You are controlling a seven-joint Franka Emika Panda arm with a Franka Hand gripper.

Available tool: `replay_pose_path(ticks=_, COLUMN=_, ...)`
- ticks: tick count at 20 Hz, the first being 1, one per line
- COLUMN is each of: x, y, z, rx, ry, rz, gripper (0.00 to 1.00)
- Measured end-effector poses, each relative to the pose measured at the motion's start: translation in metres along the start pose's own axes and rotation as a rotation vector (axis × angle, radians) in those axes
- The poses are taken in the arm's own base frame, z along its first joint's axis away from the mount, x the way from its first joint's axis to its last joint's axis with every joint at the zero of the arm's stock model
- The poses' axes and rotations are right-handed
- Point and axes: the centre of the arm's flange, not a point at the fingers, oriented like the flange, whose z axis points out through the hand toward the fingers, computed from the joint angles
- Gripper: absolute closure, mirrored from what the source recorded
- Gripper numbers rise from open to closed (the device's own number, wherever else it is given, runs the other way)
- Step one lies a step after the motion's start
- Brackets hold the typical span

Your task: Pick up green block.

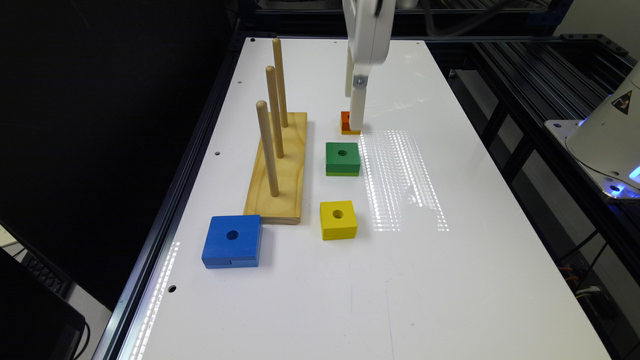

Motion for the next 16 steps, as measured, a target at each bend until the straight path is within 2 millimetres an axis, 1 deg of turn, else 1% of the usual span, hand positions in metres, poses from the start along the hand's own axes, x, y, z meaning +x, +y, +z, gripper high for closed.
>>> replay_pose_path(ticks=3, x=0.001, y=-0.001, z=0.01, rx=0.002, ry=0.001, rz=0.0, gripper=0.0)
replay_pose_path(ticks=11, x=0.001, y=-0.001, z=0.012, rx=0.0, ry=-0.001, rz=-0.001, gripper=0.0)
replay_pose_path(ticks=16, x=0.002, y=0.0, z=0.027, rx=-0.005, ry=-0.007, rz=0.0, gripper=0.0)
